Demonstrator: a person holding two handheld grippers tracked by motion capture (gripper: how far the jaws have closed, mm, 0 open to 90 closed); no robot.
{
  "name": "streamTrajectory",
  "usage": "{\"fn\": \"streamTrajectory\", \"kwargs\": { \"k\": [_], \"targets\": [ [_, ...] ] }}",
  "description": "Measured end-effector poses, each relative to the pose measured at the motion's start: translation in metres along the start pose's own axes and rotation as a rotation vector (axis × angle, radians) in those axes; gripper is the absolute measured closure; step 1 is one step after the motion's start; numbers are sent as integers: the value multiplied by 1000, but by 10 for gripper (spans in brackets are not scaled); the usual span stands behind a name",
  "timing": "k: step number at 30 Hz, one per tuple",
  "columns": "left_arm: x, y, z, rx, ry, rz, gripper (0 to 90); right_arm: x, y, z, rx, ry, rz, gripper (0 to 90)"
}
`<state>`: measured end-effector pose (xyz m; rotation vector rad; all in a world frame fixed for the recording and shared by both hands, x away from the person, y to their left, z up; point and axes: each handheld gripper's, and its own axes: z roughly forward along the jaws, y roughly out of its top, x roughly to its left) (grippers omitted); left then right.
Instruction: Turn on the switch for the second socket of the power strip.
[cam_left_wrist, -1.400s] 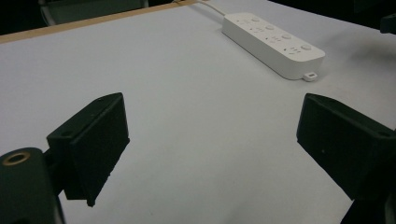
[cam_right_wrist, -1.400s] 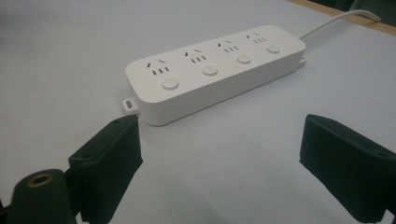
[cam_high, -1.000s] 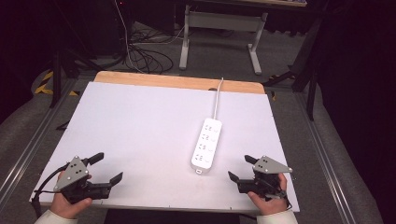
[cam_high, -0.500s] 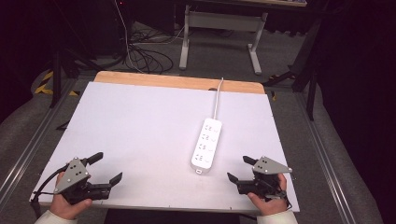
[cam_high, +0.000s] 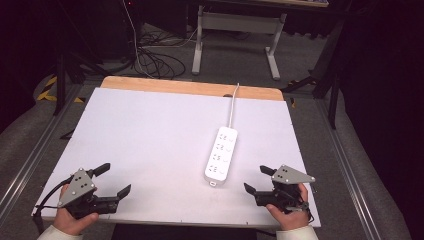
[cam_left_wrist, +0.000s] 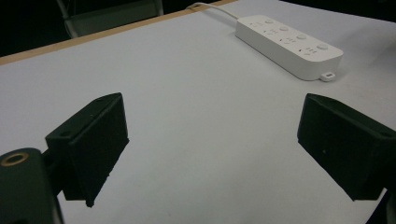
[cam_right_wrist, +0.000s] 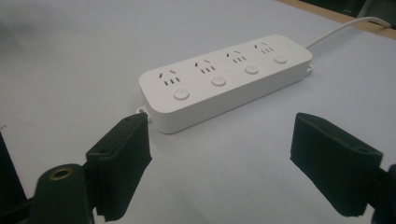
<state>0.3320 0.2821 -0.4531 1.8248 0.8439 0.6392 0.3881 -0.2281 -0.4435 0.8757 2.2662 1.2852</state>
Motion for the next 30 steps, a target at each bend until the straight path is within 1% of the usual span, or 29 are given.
{"fn": "streamTrajectory", "kwargs": {
  "k": [2,3,9,17,18,22,27,30],
  "targets": [
    [0,0,0,0,1,3,92,-1,5,1,8,5,2,211],
    [0,0,0,1,2,-2,92,-3,9,1,13,5,3,224],
    [0,0,0,5,5,-4,93,-5,20,1,4,10,1,246],
    [0,0,0,7,8,-4,94,-10,35,6,8,1,7,258],
    [0,0,0,7,7,-4,94,-10,37,7,7,-1,1,260],
    [0,0,0,6,7,-4,94,-11,41,9,7,-4,-4,261],
    [0,0,0,8,9,1,94,-12,50,12,-2,-5,-9,261],
    [-1,0,0,7,6,-7,94,-12,53,15,2,3,-9,266]
  ]
}}
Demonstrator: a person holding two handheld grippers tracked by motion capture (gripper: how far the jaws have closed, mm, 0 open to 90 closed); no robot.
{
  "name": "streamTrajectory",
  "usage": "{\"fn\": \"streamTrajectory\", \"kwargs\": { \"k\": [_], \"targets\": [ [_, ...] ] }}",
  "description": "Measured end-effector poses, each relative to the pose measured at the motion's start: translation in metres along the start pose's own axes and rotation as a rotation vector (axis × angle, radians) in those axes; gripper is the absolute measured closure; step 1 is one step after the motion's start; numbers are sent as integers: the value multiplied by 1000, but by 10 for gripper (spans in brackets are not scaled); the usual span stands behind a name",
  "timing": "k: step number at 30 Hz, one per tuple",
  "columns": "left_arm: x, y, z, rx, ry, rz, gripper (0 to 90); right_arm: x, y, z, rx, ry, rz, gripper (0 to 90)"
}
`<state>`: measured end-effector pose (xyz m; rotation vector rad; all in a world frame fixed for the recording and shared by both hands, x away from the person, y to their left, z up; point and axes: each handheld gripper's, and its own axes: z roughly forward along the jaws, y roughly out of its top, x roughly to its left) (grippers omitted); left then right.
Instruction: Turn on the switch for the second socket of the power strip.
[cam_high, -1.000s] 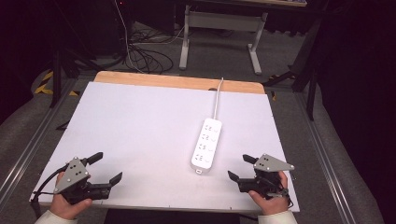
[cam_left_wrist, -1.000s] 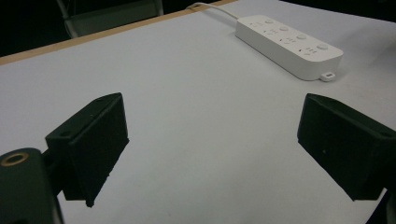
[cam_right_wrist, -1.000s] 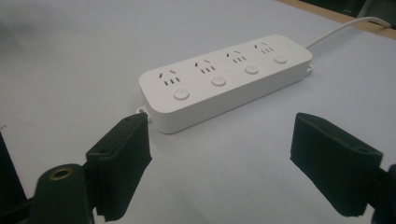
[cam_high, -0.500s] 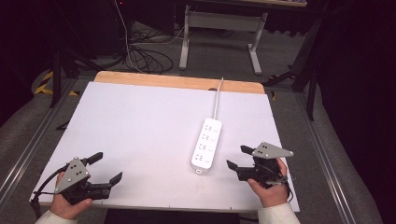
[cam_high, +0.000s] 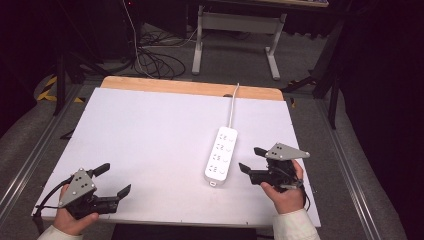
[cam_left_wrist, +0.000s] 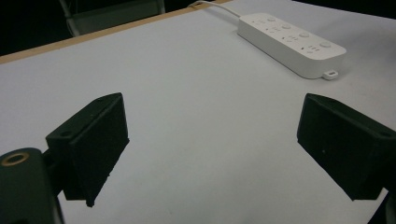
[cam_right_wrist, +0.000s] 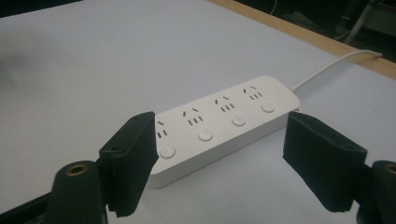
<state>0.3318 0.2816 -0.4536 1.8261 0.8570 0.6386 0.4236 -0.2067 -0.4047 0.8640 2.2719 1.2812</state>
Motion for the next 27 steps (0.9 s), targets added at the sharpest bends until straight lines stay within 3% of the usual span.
{"fn": "streamTrajectory", "kwargs": {
  "k": [5,10,21,27],
  "targets": [
    [1,0,-1,1,6,11,94,-1,5,3,3,-4,-6,279],
    [0,0,0,4,7,6,96,-4,5,7,24,8,-10,373],
    [0,-1,-3,7,22,18,97,-2,18,15,30,21,-42,712],
    [0,-1,-2,6,19,18,98,1,23,22,36,-16,-57,900]
  ]
}}
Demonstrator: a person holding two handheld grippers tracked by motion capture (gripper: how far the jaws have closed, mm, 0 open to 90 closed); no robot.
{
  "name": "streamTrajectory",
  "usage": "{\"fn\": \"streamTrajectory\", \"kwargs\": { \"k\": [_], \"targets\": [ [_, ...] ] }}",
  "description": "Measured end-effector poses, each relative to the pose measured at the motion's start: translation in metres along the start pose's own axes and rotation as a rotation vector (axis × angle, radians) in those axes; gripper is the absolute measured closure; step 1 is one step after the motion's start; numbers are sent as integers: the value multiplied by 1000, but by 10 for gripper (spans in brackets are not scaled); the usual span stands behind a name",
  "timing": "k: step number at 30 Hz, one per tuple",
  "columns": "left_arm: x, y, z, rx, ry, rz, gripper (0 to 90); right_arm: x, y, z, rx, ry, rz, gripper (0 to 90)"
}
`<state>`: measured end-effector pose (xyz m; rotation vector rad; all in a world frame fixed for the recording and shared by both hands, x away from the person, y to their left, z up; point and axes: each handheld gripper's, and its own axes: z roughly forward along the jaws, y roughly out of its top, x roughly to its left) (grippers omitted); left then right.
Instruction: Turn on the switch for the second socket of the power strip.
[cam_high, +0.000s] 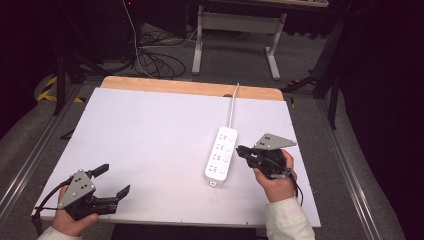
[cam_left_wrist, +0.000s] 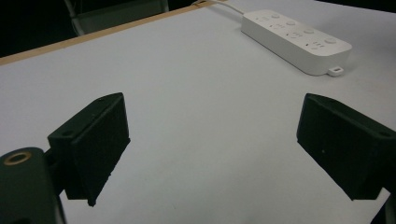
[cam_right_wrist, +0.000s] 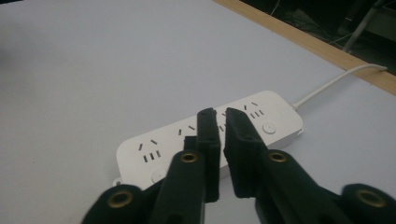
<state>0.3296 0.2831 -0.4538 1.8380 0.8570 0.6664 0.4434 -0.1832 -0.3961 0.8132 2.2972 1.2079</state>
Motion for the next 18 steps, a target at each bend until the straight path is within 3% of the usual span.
{"fn": "streamTrajectory", "kwargs": {
  "k": [18],
  "targets": [
    [-1,0,1,2,0,-5,100,-10,0,42,123,-40,54,900]
  ]
}}
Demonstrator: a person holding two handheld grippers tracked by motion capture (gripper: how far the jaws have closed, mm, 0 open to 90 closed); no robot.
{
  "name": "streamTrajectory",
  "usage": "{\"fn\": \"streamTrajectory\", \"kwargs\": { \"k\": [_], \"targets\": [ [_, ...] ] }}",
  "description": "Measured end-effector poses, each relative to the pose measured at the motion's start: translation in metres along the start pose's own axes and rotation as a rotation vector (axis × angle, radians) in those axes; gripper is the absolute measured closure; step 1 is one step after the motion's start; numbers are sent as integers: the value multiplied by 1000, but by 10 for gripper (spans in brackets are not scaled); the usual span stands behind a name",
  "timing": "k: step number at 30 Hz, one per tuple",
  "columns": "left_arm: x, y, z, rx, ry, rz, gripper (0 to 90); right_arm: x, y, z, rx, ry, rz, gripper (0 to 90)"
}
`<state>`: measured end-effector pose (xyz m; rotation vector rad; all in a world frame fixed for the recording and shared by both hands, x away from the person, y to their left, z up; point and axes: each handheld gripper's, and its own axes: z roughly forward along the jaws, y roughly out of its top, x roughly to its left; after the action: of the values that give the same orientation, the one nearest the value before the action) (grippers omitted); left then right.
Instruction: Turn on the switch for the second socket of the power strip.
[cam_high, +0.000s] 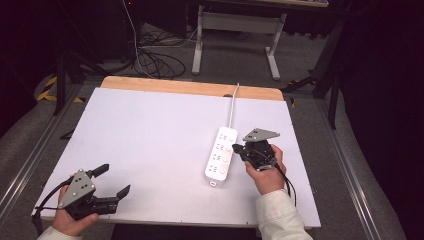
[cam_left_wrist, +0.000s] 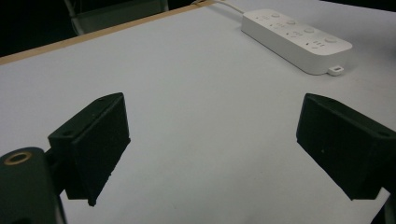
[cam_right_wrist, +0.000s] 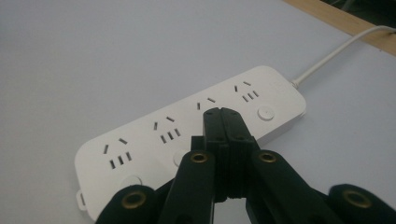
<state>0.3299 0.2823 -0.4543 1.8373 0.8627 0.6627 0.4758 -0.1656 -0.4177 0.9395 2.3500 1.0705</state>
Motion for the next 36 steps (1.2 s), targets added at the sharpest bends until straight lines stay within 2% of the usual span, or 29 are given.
{"fn": "streamTrajectory", "kwargs": {
  "k": [5,9,24,36],
  "targets": [
    [0,0,0,1,-1,6,100,-4,0,11,13,-4,20,900],
    [1,0,0,2,1,7,100,-5,0,17,-2,17,34,900],
    [0,0,1,3,-3,-3,100,-7,-4,40,34,-7,38,900],
    [1,0,0,5,-1,4,100,-8,-8,48,37,-26,53,900]
  ]
}}
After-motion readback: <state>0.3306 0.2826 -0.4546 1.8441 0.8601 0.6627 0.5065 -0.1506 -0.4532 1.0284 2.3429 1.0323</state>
